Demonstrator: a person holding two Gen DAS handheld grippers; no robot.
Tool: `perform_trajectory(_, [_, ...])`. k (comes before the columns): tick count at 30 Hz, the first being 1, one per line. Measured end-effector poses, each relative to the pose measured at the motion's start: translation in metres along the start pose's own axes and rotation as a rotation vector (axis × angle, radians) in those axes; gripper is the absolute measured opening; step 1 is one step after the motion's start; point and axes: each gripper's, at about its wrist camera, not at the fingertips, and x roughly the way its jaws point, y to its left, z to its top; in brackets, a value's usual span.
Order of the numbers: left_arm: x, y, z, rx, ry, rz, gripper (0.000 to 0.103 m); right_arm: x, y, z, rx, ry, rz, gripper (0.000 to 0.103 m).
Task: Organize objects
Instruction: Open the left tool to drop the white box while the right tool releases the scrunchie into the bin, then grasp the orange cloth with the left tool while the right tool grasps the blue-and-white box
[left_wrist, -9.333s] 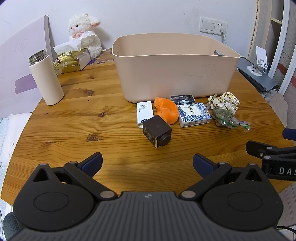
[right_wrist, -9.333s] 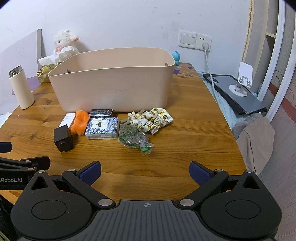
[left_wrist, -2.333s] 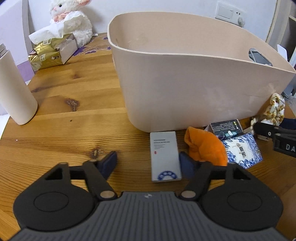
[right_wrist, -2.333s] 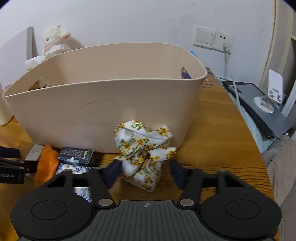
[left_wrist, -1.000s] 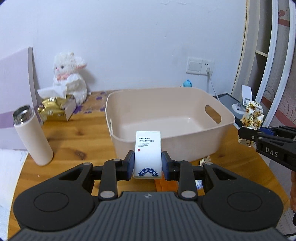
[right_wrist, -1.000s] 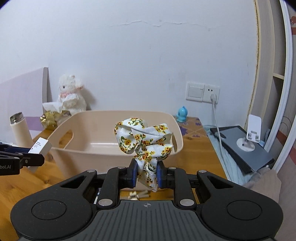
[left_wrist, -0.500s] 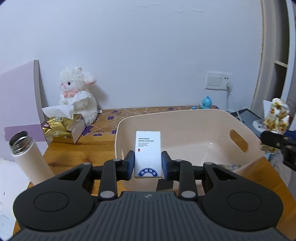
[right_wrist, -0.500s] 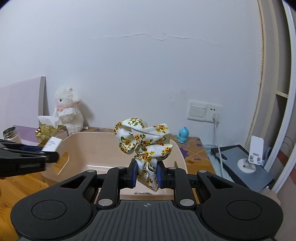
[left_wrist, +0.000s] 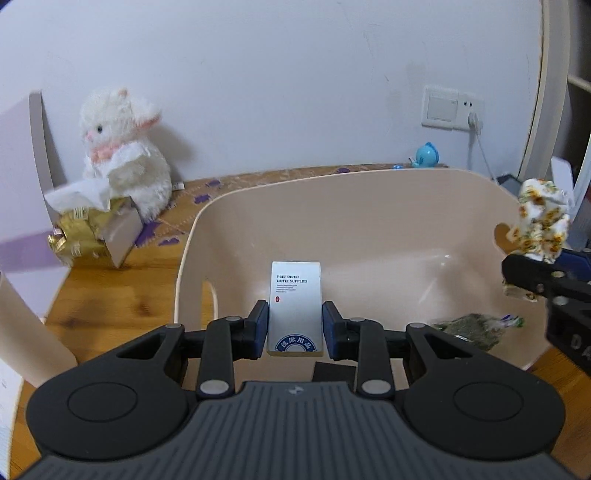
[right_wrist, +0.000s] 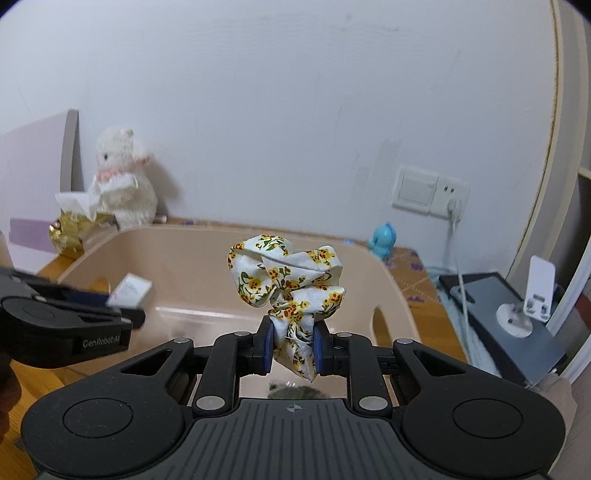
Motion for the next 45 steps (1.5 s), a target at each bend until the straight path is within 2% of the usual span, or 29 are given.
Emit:
perform_trajectory(3, [0.003,-0.002,-0.001,-0.005,0.008,-0.029,0.034,0.011,0.001,-0.005,0.002,0.038,0.005,0.023])
perform_trajectory(6, [0.001,-0.002,-0.002,-0.005,0.004,-0.039,0.041,0.013,0.000,-0.006,0.012,0.050,0.009,0.038])
perform_trajectory(7, [-0.001,-0.003,-0.002,0.001,-0.001,-0.042,0.050,0.012,0.000,-0.006,0.015,0.045,0.009,0.041])
perform_trajectory(8, [-0.005,-0.005,-0.001,0.006,-0.006,-0.031,0.069,0.009,-0.001,-0.005,0.015,0.037,0.008,0.044])
perform_trajectory(10, [-0.015,-0.005,-0.001,0.002,-0.035,-0.013,0.086,0.001,0.000,-0.003,0.009,0.016,0.005,0.058])
perform_trajectory(17, [-0.053,-0.003,0.005,0.001,-0.077,0.002,0.090,-0.038,-0.003,0.002,0.004,-0.050,0.003,0.080])
perform_trajectory(19, [-0.064,-0.002,0.002,-0.004,-0.088,0.005,0.094,-0.050,-0.004,0.000,0.007,-0.064,0.001,0.093])
perform_trajectory(21, [-0.075,0.000,-0.001,-0.006,-0.094,0.007,0.095,-0.061,-0.005,-0.002,0.006,-0.075,-0.001,0.098])
perform_trajectory(28, [-0.097,0.003,-0.025,0.012,-0.066,0.003,0.095,-0.084,-0.004,-0.015,-0.005,-0.052,0.006,0.103])
perform_trajectory(32, [-0.101,0.001,-0.042,0.016,-0.023,-0.018,0.095,-0.088,-0.002,-0.027,-0.025,-0.025,0.010,0.103])
perform_trajectory(37, [-0.094,-0.004,-0.062,0.029,0.026,-0.019,0.095,-0.086,-0.001,-0.044,-0.037,0.024,0.015,0.103])
perform_trajectory(45, [-0.063,-0.009,-0.086,0.009,0.137,-0.076,0.095,-0.073,-0.003,-0.074,-0.039,0.110,0.018,0.103])
